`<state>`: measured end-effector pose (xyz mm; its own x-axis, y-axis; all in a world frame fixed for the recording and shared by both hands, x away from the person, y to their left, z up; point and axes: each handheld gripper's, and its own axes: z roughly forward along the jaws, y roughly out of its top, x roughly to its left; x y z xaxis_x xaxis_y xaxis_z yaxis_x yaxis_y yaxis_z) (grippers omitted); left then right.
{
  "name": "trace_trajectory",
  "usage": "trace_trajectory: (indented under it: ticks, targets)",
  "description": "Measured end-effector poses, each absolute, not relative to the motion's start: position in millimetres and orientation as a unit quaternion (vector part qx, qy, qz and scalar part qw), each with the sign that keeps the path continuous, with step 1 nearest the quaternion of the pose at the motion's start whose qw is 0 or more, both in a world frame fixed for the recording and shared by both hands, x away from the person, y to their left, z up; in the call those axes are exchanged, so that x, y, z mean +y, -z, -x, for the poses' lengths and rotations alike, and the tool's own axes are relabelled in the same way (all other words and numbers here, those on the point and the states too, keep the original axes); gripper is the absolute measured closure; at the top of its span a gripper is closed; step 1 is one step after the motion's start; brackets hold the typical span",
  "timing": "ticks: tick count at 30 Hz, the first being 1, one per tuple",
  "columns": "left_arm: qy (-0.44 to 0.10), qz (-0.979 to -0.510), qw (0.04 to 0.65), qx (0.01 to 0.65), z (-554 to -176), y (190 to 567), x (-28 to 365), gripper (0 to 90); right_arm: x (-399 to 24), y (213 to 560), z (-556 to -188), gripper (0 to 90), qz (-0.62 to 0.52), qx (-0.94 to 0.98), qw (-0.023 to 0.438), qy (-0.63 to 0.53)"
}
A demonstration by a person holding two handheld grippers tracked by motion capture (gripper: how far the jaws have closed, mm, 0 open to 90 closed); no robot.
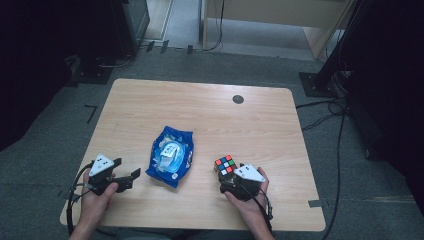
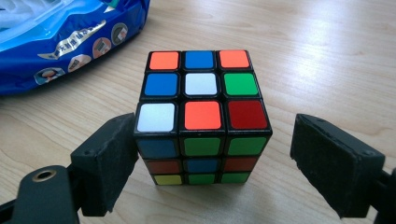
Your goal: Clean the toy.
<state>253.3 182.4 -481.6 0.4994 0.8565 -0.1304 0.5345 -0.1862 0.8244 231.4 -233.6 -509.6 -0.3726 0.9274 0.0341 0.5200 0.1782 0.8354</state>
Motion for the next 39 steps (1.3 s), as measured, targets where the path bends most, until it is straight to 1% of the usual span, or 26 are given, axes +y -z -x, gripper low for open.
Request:
trace_trajectory:
  ticks: [3, 9, 10, 13, 14, 19, 21, 23, 25, 26, 27, 28, 30, 31, 32, 33, 34, 35, 39]
  targets:
    - [-0.187, -0.749, 0.467, 0.432, -247.7, 465.7, 162.2, 15.4, -231.8, 511.1, -230.7, 16.4, -0.496, 0.728, 0.250, -0.401]
    - [-0.158, -0.763, 0.466, 0.420, -253.7, 462.5, 135.5, 16.4, -228.5, 514.4, -230.7, 17.5, -0.495, 0.733, 0.243, -0.399]
    - [-0.155, -0.763, 0.465, 0.421, -255.3, 462.9, 131.1, 18.1, -228.0, 514.9, -231.2, 17.7, -0.494, 0.733, 0.243, -0.399]
    - [-0.155, -0.780, 0.442, 0.415, -259.7, 465.3, 116.0, 25.7, -226.1, 515.1, -231.6, 18.5, -0.492, 0.734, 0.246, -0.399]
    - [-0.154, -0.787, 0.430, 0.416, -261.5, 466.7, 110.9, 29.5, -225.7, 515.3, -231.7, 18.6, -0.492, 0.734, 0.245, -0.399]
    - [-0.159, -0.800, 0.390, 0.427, -272.4, 471.8, 90.7, 40.0, -226.1, 515.6, -231.8, 19.3, -0.495, 0.733, 0.247, -0.397]
    - [-0.170, -0.807, 0.367, 0.431, -275.1, 472.3, 83.2, 45.1, -226.0, 515.8, -231.8, 19.7, -0.496, 0.732, 0.248, -0.395]
    - [-0.191, -0.815, 0.331, 0.436, -277.2, 472.7, 75.7, 51.2, -225.8, 516.0, -231.9, 19.8, -0.496, 0.732, 0.248, -0.395]
    - [-0.192, -0.816, 0.324, 0.438, -278.7, 472.9, 73.5, 57.8, -225.8, 516.1, -232.0, 20.0, -0.496, 0.732, 0.248, -0.395]
    - [-0.192, -0.820, 0.315, 0.439, -280.3, 473.2, 71.9, 57.8, -225.8, 516.1, -232.0, 20.0, -0.496, 0.732, 0.248, -0.395]
    - [-0.199, -0.824, 0.302, 0.437, -282.0, 474.3, 69.2, 62.7, -225.9, 516.2, -232.0, 20.1, -0.496, 0.732, 0.248, -0.396]
    - [-0.198, -0.828, 0.296, 0.434, -283.7, 475.6, 66.4, 63.6, -225.9, 516.2, -232.0, 20.2, -0.497, 0.731, 0.248, -0.396]
    - [-0.194, -0.836, 0.291, 0.424, -285.0, 476.6, 63.6, 66.7, -226.2, 516.3, -231.9, 20.3, -0.497, 0.732, 0.249, -0.395]
    - [-0.194, -0.836, 0.294, 0.421, -285.0, 476.4, 62.7, 70.2, -226.2, 516.4, -231.9, 20.4, -0.497, 0.732, 0.249, -0.395]
    - [-0.197, -0.836, 0.293, 0.420, -285.1, 476.2, 62.2, 74.5, -226.2, 516.4, -231.9, 20.4, -0.497, 0.731, 0.250, -0.394]
    - [-0.206, -0.834, 0.292, 0.419, -285.3, 476.3, 62.2, 82.0, -226.2, 516.5, -232.0, 20.6, -0.497, 0.731, 0.250, -0.394]
    - [-0.205, -0.831, 0.301, 0.421, -286.0, 476.5, 63.4, 87.6, -226.2, 516.6, -232.1, 20.7, -0.497, 0.731, 0.250, -0.394]
    - [-0.198, -0.830, 0.309, 0.421, -287.1, 475.7, 66.2, 90.0, -226.0, 516.6, -232.2, 20.8, -0.498, 0.731, 0.250, -0.394]
    - [-0.202, -0.814, 0.339, 0.425, -287.9, 469.0, 77.6, 90.0, -226.0, 516.8, -232.3, 21.3, -0.497, 0.732, 0.248, -0.396]
